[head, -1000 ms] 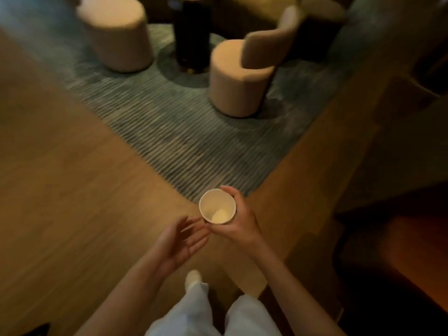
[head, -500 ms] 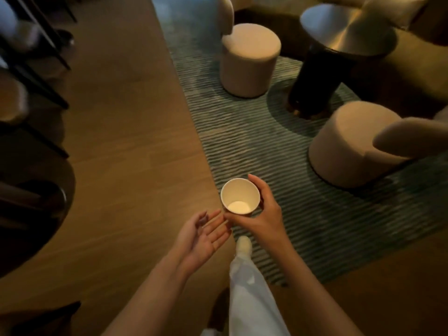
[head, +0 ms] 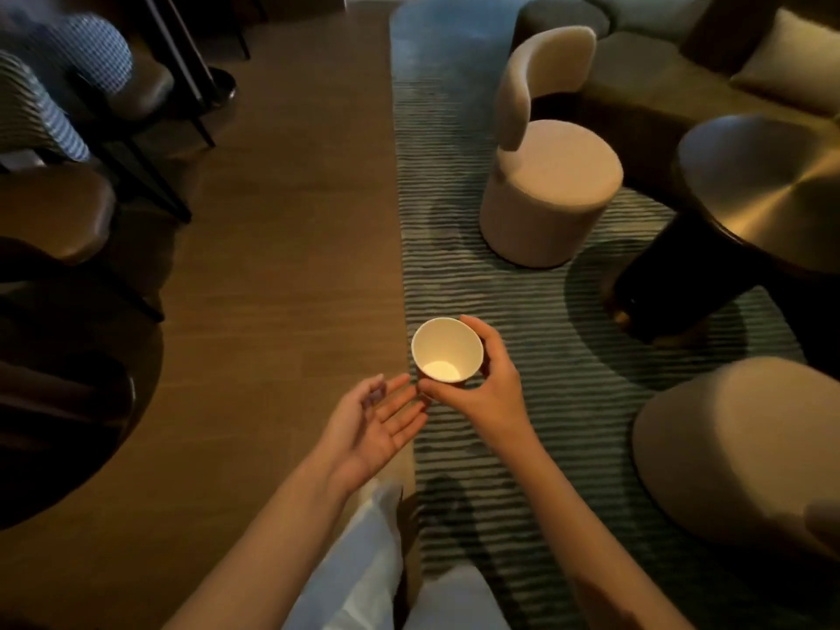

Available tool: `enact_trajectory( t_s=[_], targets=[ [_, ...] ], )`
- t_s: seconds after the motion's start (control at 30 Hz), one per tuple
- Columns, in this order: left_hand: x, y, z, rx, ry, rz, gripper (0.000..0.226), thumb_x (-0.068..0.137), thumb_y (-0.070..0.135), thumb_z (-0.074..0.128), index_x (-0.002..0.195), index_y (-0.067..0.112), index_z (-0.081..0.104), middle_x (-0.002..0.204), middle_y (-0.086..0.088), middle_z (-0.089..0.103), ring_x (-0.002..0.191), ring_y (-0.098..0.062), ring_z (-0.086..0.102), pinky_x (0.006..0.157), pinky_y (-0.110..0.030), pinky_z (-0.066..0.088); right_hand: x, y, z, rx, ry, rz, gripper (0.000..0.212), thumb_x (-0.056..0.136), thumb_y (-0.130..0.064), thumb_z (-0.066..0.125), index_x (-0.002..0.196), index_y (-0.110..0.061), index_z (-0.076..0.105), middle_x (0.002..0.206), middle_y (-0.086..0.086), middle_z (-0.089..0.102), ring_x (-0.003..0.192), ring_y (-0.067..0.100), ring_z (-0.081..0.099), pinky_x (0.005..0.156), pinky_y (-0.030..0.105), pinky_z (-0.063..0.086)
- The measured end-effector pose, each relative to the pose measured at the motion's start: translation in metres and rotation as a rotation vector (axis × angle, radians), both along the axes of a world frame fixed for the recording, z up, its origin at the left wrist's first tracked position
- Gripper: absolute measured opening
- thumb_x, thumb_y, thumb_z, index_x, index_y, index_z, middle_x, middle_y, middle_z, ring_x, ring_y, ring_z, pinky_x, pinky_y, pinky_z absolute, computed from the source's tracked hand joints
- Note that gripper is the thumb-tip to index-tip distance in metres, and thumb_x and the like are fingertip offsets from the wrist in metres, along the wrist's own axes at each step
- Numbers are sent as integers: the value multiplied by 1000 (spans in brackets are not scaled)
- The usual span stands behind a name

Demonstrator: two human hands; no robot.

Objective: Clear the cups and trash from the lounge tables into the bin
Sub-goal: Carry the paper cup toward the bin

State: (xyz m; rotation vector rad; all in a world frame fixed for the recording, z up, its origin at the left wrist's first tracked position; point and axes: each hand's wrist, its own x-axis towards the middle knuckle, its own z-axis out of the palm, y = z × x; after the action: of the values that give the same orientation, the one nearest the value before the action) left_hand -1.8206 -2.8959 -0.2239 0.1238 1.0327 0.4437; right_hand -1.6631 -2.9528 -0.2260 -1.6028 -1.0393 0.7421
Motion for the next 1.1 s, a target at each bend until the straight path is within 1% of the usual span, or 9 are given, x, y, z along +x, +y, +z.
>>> enact_trajectory(
  t_s=[0.1,0.27,0.37,0.5,0.67,0.77,0.87,0.97,1.1],
  targets=[
    [25,71,-13,3,-21,30,32,93,26,48,111,5,63,113,-18,66,111,-32,59,91,-42,47,29,77,-9,17,-5,36,83,58,-30,89,129,-26,47,123,-17,55,115,1,53,98,30,47],
    [86,231,-13,67,-37,46,31,95,26,43,110,6,61,110,-17,65,103,-31,60,85,-41,48,89,237,-5,55,-11,40,80,59,-25,90,126,-28,47,121,-23,54,114,-3,52,94,19,44],
    [124,319,5,91,-64,44,32,95,27,44,114,7,60,116,-18,64,109,-32,59,88,-41,48,128,321,11,78,-24,28,79,60,-24,90,127,-24,47,120,-24,53,113,-5,51,91,12,42],
    [181,419,15,92,-73,-23,31,95,27,45,111,7,62,117,-18,64,115,-32,57,93,-41,46,184,413,19,89,-38,-16,77,61,-25,89,125,-30,46,117,-26,54,111,-7,51,86,7,41],
    [263,543,-4,81,-38,-92,30,96,26,43,105,6,62,110,-17,65,102,-31,61,82,-41,49,264,531,1,36,23,-47,74,60,-20,89,119,-39,48,112,-27,56,105,-15,52,80,1,39],
    [319,626,0,72,-52,-65,30,96,26,43,105,5,62,106,-19,67,102,-32,62,88,-43,48,324,615,4,42,23,-23,73,60,-25,89,119,-40,47,110,-28,58,105,-11,54,82,4,41],
    [378,709,18,76,-67,-60,31,97,26,42,107,3,60,100,-21,69,99,-32,63,91,-44,47,383,702,21,46,33,-20,73,57,-38,87,117,-47,47,113,-22,60,108,-2,56,88,16,46],
    [434,789,34,116,-92,-71,29,97,26,41,107,6,58,99,-17,66,92,-29,62,86,-42,51,436,787,36,66,-11,-20,77,54,-52,82,120,-39,47,114,-19,58,108,0,56,87,21,49],
    [484,887,37,96,-88,-37,28,97,26,41,108,7,58,101,-14,62,93,-28,59,90,-40,46,487,892,36,35,-19,-4,76,53,-45,83,119,-36,47,111,-22,57,103,-5,55,83,16,48]
  ],
)
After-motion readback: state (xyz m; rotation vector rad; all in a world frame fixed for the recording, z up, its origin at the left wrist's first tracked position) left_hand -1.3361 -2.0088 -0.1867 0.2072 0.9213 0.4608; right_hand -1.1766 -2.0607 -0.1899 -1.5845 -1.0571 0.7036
